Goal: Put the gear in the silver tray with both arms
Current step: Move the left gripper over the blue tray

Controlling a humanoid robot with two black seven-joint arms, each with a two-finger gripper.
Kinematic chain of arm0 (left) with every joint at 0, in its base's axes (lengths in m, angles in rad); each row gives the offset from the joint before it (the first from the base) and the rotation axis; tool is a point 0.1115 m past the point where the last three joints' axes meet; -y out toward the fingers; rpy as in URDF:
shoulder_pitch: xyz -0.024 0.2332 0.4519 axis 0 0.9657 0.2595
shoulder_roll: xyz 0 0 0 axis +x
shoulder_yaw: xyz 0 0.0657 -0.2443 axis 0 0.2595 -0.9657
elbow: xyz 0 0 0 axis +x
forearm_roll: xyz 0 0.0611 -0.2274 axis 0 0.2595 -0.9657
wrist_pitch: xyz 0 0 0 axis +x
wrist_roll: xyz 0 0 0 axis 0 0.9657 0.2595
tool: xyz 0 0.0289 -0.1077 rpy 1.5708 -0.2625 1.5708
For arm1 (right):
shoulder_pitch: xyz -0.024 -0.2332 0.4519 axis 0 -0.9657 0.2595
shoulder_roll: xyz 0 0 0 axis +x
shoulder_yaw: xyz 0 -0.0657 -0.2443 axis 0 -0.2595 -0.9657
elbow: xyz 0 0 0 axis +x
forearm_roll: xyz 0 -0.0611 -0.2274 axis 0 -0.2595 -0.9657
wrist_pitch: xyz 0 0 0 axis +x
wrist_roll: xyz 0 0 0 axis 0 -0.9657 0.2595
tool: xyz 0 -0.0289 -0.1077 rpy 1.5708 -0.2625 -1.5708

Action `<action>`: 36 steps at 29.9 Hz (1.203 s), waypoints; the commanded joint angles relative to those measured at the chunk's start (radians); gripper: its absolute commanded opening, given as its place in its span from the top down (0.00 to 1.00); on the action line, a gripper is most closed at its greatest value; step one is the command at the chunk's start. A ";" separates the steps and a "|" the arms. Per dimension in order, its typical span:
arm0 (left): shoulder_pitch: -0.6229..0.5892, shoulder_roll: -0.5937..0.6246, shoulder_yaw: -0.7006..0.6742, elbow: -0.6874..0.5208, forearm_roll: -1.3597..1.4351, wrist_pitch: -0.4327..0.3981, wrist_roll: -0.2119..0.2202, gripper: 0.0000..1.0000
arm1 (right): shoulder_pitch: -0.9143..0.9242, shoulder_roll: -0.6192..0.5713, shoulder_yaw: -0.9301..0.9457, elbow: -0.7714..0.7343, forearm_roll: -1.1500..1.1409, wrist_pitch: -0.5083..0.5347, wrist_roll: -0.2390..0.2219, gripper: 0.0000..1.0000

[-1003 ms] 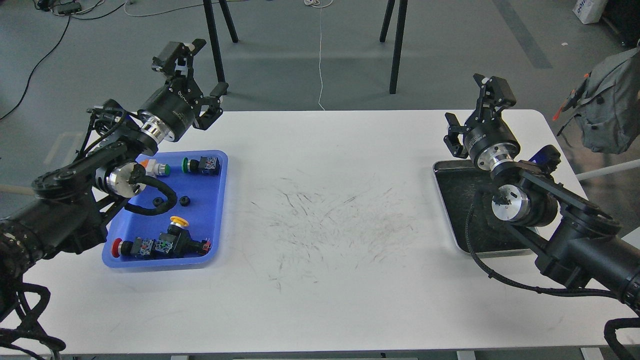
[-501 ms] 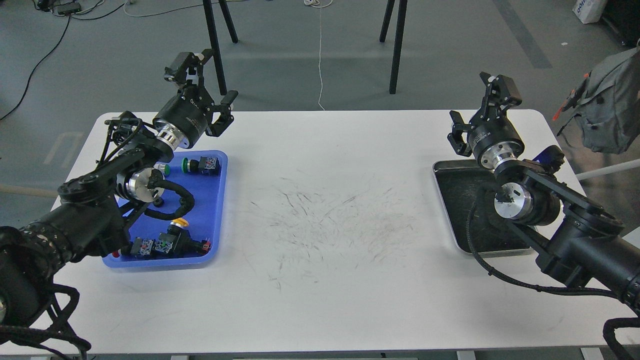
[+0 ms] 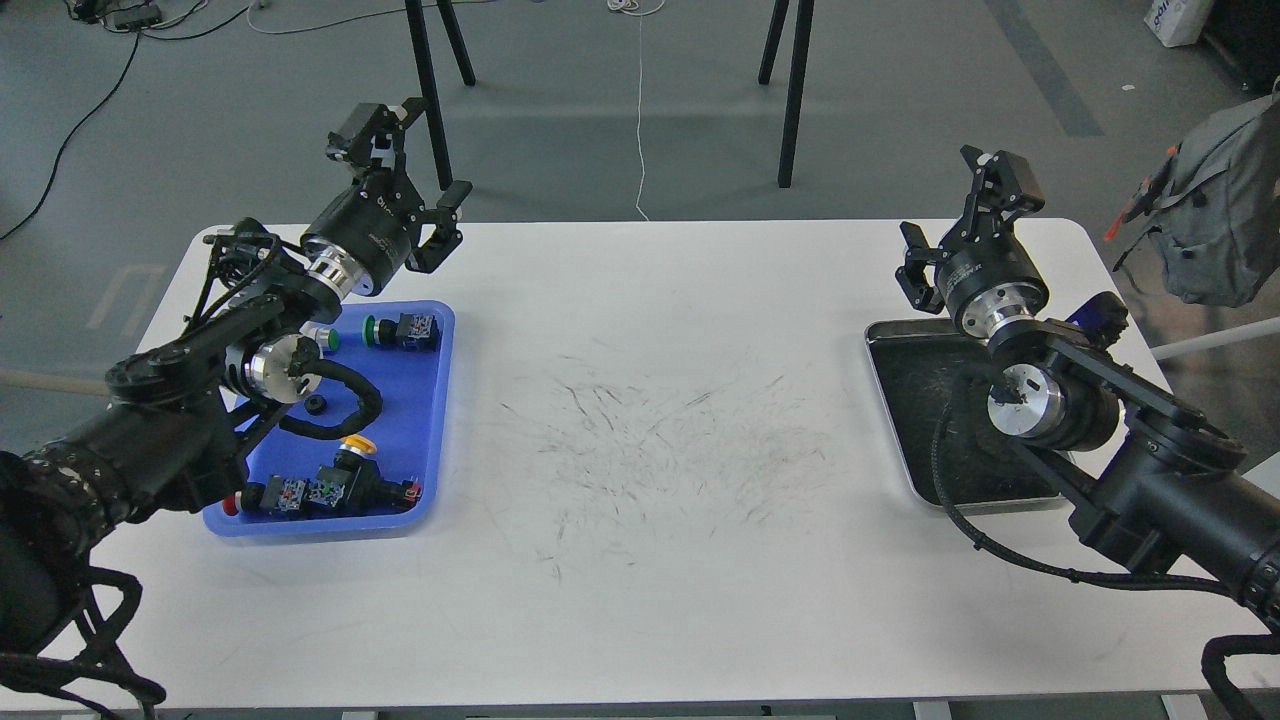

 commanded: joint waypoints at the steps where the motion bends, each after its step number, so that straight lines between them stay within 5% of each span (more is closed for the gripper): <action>1: 0.003 0.023 0.001 -0.013 -0.001 0.000 0.000 0.00 | -0.021 -0.001 -0.001 0.000 -0.001 0.007 0.000 0.01; 26: 0.041 0.103 0.004 -0.125 0.031 -0.003 0.000 0.00 | -0.034 0.003 0.019 0.003 -0.001 0.027 0.015 0.01; 36: 0.094 0.321 0.090 -0.438 0.132 0.048 0.000 0.00 | -0.036 0.005 0.019 0.001 -0.003 0.025 0.015 0.01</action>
